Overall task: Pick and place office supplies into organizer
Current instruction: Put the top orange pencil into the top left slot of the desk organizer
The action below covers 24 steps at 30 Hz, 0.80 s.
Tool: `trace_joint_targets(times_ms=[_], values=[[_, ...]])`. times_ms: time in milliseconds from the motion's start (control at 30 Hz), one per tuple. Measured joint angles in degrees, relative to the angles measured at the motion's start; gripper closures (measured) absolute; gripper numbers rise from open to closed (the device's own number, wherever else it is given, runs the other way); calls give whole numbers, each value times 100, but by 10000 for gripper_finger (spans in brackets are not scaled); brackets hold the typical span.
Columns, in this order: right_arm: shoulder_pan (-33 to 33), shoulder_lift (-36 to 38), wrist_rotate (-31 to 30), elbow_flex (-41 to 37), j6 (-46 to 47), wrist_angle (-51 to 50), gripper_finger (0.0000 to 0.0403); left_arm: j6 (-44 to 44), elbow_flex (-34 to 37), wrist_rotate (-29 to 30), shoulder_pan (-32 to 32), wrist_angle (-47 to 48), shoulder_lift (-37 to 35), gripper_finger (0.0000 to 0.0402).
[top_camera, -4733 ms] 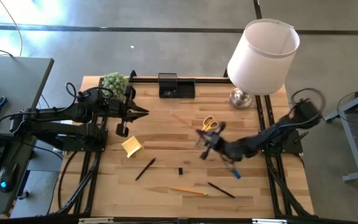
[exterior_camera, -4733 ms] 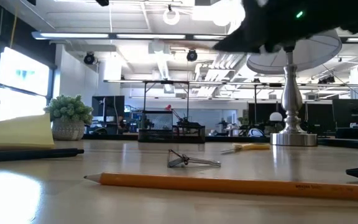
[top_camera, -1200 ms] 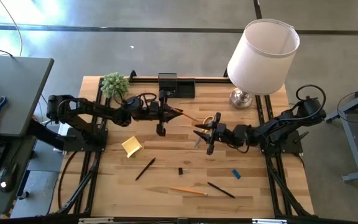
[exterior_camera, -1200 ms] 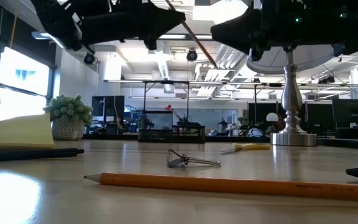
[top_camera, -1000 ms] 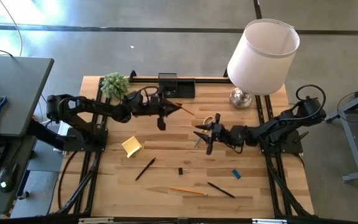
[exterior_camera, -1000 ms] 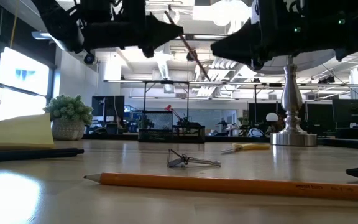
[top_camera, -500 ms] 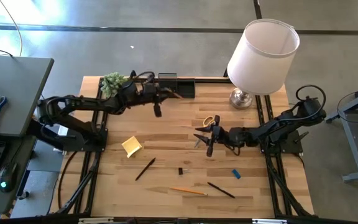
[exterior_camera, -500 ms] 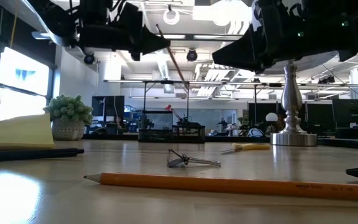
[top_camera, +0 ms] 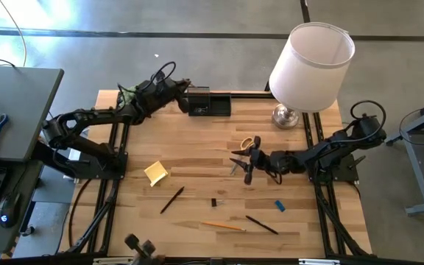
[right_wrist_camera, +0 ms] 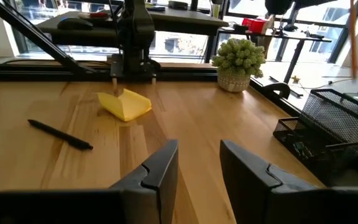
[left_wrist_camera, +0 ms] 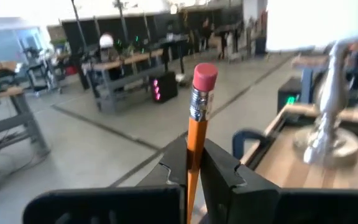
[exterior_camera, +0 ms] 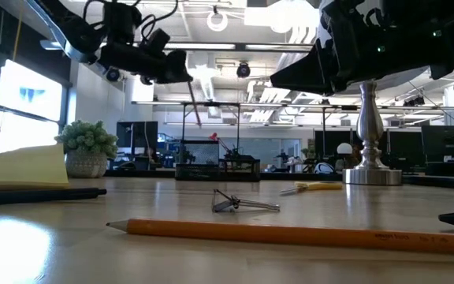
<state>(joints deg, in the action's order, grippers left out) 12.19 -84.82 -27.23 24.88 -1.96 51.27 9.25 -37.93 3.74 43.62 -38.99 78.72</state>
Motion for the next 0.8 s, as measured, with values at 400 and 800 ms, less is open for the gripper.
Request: trace_joint_targets(times_ms=[400, 800], values=[[-256, 0, -17, -4, 354, 24, 288, 274, 17, 193, 143, 455, 35, 393], [-256, 0, -124, -4, 545, 41, 288, 126, 17, 306, 140, 819, 78, 392]])
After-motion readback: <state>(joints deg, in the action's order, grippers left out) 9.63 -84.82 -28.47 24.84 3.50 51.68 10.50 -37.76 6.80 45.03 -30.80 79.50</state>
